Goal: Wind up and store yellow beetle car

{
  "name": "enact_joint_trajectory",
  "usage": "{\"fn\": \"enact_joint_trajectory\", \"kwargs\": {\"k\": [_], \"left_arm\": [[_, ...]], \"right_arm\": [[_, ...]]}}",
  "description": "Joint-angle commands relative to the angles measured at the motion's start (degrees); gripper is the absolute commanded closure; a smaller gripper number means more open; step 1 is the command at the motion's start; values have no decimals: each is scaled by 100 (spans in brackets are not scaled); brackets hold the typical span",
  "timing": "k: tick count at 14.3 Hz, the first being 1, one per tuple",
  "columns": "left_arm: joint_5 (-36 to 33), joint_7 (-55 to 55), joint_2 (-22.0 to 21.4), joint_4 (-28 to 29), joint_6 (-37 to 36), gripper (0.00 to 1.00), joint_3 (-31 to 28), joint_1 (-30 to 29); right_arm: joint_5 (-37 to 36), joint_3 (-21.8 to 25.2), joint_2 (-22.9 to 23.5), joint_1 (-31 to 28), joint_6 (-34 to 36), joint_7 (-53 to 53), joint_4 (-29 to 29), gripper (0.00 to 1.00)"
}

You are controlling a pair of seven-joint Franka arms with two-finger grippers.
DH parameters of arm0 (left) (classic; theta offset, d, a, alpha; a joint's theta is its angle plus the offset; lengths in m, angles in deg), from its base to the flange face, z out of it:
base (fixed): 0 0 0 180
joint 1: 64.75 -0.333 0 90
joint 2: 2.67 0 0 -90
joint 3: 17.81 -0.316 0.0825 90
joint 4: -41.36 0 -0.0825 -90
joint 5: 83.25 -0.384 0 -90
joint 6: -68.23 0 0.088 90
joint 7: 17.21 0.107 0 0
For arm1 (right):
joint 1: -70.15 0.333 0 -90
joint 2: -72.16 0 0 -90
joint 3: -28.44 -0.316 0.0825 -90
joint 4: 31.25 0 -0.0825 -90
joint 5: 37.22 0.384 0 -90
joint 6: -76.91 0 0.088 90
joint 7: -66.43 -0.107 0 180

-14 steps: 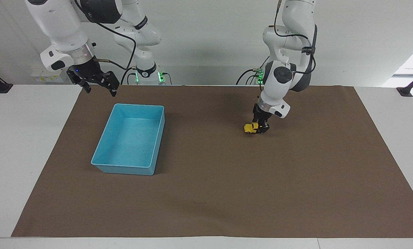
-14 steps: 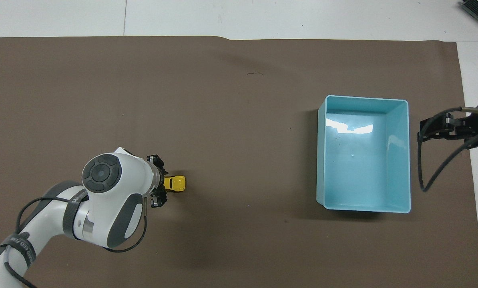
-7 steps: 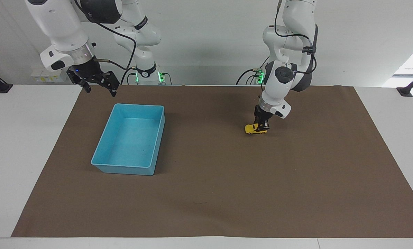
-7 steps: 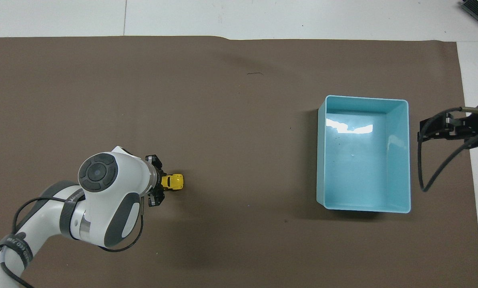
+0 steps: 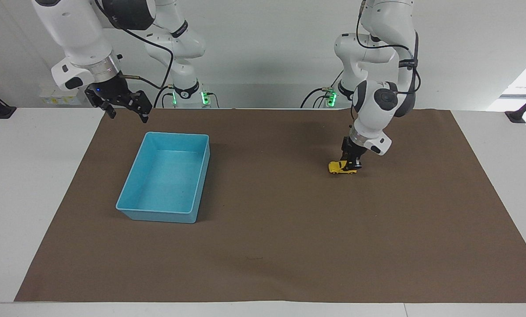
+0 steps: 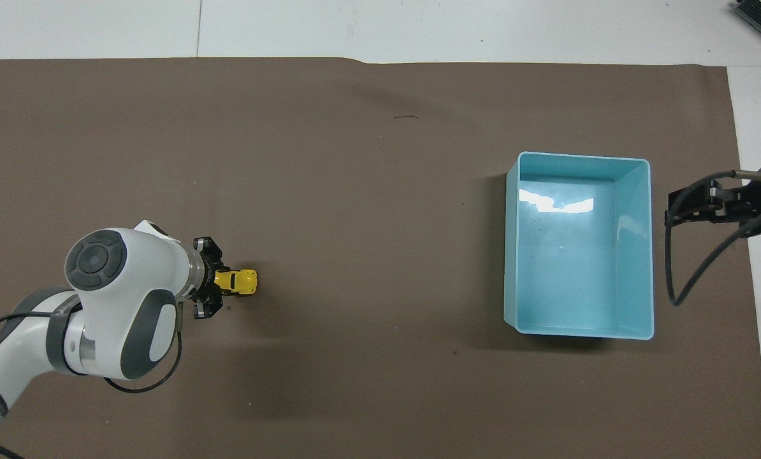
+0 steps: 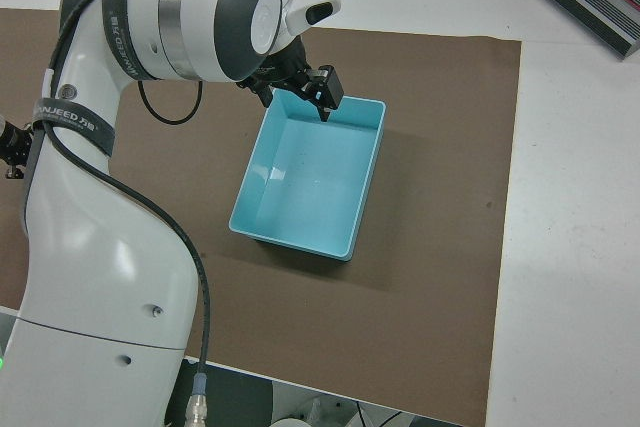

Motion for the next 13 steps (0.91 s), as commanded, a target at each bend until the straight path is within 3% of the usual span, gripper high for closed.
{"fn": "enact_joint_trajectory", "kwargs": {"k": [1, 4, 13], "left_arm": [[59, 402, 100, 72, 229, 82, 4, -283], [59, 561, 109, 55, 230, 63, 4, -380], [68, -519, 170, -7, 274, 58, 4, -582]], "right_arm": [[131, 35, -129, -9, -30, 112, -140, 0], [131, 35, -129, -9, -30, 112, -140, 0], [131, 35, -129, -9, -30, 112, -140, 0]]}}
